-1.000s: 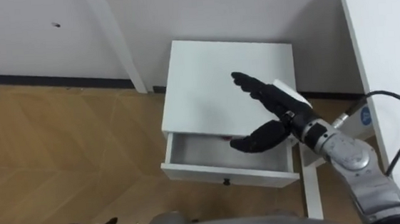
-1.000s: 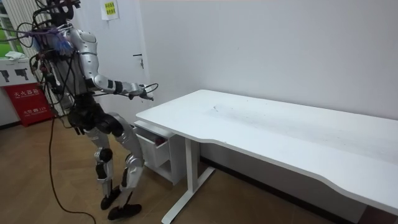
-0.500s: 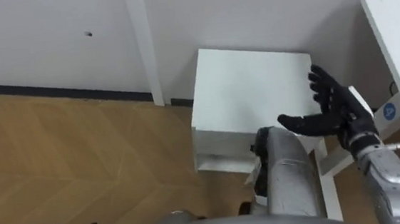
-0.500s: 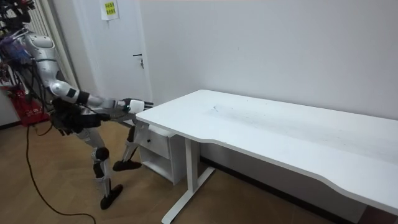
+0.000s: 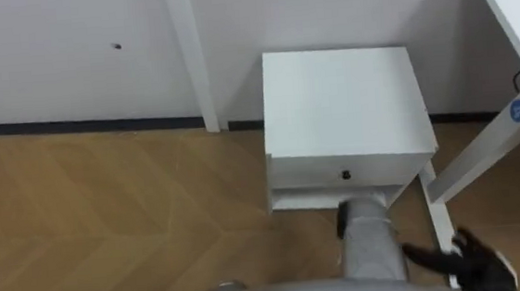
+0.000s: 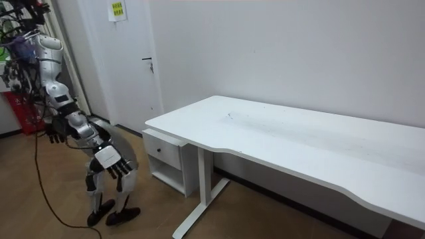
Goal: Put apple and close drawer
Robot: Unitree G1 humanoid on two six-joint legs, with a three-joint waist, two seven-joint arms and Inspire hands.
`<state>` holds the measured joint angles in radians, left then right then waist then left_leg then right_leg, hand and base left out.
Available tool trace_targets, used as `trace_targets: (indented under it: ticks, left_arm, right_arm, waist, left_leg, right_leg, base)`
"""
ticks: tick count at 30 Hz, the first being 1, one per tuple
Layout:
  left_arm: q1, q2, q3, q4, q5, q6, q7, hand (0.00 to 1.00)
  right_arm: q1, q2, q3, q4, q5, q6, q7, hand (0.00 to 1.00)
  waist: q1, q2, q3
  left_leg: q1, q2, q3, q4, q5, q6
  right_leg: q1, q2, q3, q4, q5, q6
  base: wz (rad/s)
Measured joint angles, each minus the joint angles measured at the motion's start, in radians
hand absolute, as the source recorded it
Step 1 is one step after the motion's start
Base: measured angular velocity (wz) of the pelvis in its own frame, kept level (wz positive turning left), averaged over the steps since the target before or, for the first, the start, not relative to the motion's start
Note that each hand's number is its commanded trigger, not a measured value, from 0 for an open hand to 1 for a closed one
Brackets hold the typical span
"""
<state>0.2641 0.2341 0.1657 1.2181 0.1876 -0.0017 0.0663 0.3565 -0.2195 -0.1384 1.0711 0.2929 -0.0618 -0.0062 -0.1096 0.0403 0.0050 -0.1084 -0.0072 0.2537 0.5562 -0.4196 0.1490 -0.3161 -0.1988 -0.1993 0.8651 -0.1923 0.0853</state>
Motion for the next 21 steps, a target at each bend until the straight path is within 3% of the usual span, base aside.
trace_targets:
  ticks: [1, 2, 5, 8, 10, 11, 16, 18, 19, 20, 21]
  left_arm:
    - [-0.01, -0.003, 0.0, -0.001, -0.001, 0.003, 0.011, 0.0]
    - [-0.011, -0.008, 0.001, -0.001, -0.001, 0.004, 0.02, 0.0]
    - [-0.051, -0.026, 0.009, 0.002, -0.002, 0.004, 0.056, 0.0]
    - [-0.076, -0.029, 0.007, 0.0, -0.009, 0.003, 0.062, 0.0]
    - [-0.08, -0.033, 0.006, 0.0, -0.012, 0.011, 0.061, 0.0]
    - [-0.079, -0.034, 0.006, 0.0, -0.011, 0.022, 0.06, 0.0]
    - [-0.073, -0.038, 0.003, 0.0, -0.009, 0.047, 0.056, 0.0]
    - [-0.077, -0.041, -0.004, -0.009, -0.013, 0.047, 0.055, 0.0]
    - [-0.08, -0.044, -0.006, -0.019, -0.023, 0.047, 0.056, 0.0]
    - [-0.095, -0.047, -0.027, -0.02, -0.029, 0.045, 0.056, 0.0]
    - [-0.108, -0.05, -0.038, -0.024, -0.027, 0.043, 0.057, 0.0]
  right_arm:
    - [-0.002, 0.0, -0.003, 0.047, -0.038, 0.003, -0.012, 0.0]
    - [-0.015, 0.001, -0.004, 0.076, -0.071, 0.009, -0.024, 0.0]
    - [-0.065, 0.003, -0.015, 0.149, -0.113, 0.01, -0.04, 0.0]
    - [-0.067, 0.017, -0.043, 0.165, -0.144, 0.013, -0.044, 0.0]
    - [-0.068, 0.017, -0.044, 0.17, -0.164, 0.027, -0.044, 0.0]
    - [-0.069, 0.018, -0.043, 0.171, -0.189, 0.035, -0.044, 0.0]
    - [-0.114, 0.024, -0.041, 0.225, -0.267, 0.057, -0.035, 0.0]
    - [-0.138, 0.028, -0.028, 0.241, -0.278, 0.07, -0.035, 0.0]
    - [-0.148, 0.031, -0.011, 0.244, -0.28, 0.077, -0.036, 0.0]
    - [-0.151, 0.033, -0.002, 0.249, -0.286, 0.081, -0.037, 0.0]
    - [-0.15, 0.032, -0.004, 0.251, -0.292, 0.086, -0.037, 0.0]
  waist:
    - [0.009, -0.014, 0.0012]
    - [0.016, -0.016, 0.0005]
    - [0.008, -0.033, -0.0014]
    - [0.005, -0.046, -0.0049]
    - [0.007, -0.054, -0.0032]
    - [0.007, -0.049, -0.0061]
    - [0.009, -0.055, -0.003]
    - [0.007, -0.054, -0.006]
    - [0.0, -0.071, 0.0033]
    - [-0.012, -0.085, -0.0008]
    - [-0.019, -0.083, -0.0005]
  left_leg:
    - [0.018, -0.002, 0.002, -0.025, 0.004, -0.004]
    - [0.03, -0.002, 0.0, -0.052, 0.011, -0.017]
    - [0.072, 0.005, -0.01, -0.117, 0.035, -0.054]
    - [0.113, 0.02, -0.01, -0.163, 0.051, -0.072]
    - [0.134, 0.026, -0.01, -0.185, 0.058, -0.083]
    - [0.147, 0.03, -0.013, -0.201, 0.062, -0.09]
    - [0.193, 0.03, -0.025, -0.277, 0.093, -0.112]
    - [0.188, 0.028, -0.048, -0.278, 0.095, -0.117]
    - [0.149, 0.023, -0.043, -0.197, 0.096, -0.119]
    - [0.08, 0.005, -0.052, -0.187, 0.096, -0.122]
    - [0.046, 0.005, -0.06, -0.237, 0.122, -0.128]
  right_leg:
    - [0.088, 0.033, 0.003, -0.142, -0.058, -0.002]
    - [0.154, 0.057, 0.005, -0.26, -0.086, -0.007]
    - [0.247, 0.094, -0.025, -0.43, -0.085, -0.024]
    - [0.298, 0.113, -0.051, -0.48, -0.082, -0.034]
    - [0.315, 0.123, -0.053, -0.498, -0.083, -0.037]
    - [0.322, 0.132, -0.052, -0.509, -0.08, -0.042]
    - [0.368, 0.155, -0.044, -0.592, -0.066, -0.063]
    - [0.374, 0.161, -0.017, -0.61, -0.062, -0.07]
    - [0.395, 0.151, 0.052, -0.632, -0.059, -0.074]
    - [0.405, 0.13, 0.14, -0.653, -0.059, -0.073]
    - [0.401, 0.126, 0.152, -0.653, -0.059, -0.072]
  base:
    - [-0.45]
    - [-0.44]
    - [-0.22]
    - [0.14]
    - [0.05]
    - [-0.03]
    - [-0.06]
    - [0.03]
    - [0.5]
    - [0.79]
    - [0.86]
